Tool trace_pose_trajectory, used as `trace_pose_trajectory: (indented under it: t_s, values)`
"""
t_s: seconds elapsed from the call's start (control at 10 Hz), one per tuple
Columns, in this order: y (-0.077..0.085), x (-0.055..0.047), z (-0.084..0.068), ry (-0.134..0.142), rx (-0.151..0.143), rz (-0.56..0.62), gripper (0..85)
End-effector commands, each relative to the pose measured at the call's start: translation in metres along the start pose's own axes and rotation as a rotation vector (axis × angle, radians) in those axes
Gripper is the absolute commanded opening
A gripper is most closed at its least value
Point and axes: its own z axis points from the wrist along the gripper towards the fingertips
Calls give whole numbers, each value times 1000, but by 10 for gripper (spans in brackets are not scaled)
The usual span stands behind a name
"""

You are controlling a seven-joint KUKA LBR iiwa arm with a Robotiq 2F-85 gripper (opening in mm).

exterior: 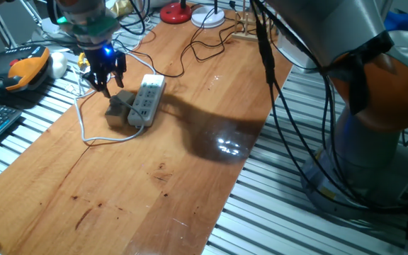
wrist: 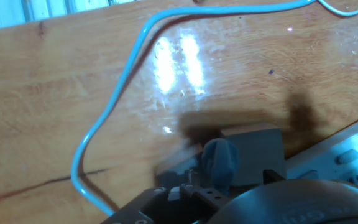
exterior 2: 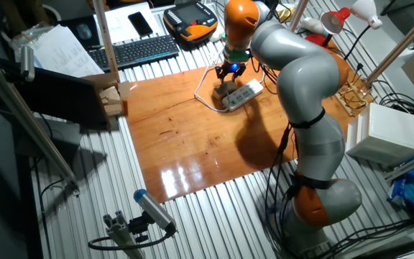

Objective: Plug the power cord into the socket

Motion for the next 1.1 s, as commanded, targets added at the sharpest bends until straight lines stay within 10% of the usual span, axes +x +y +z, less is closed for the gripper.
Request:
trace_pose_trajectory:
  t_s: [0.0, 0.3, 0.4, 1.0]
  values:
    - [0, 0, 1, -2, 1, 0, 510]
    - [-3, -3, 11, 0, -1, 5, 510]
    - [-3, -3, 15, 1, -7, 6, 340]
    - [4, -2, 26, -15, -7, 26, 340]
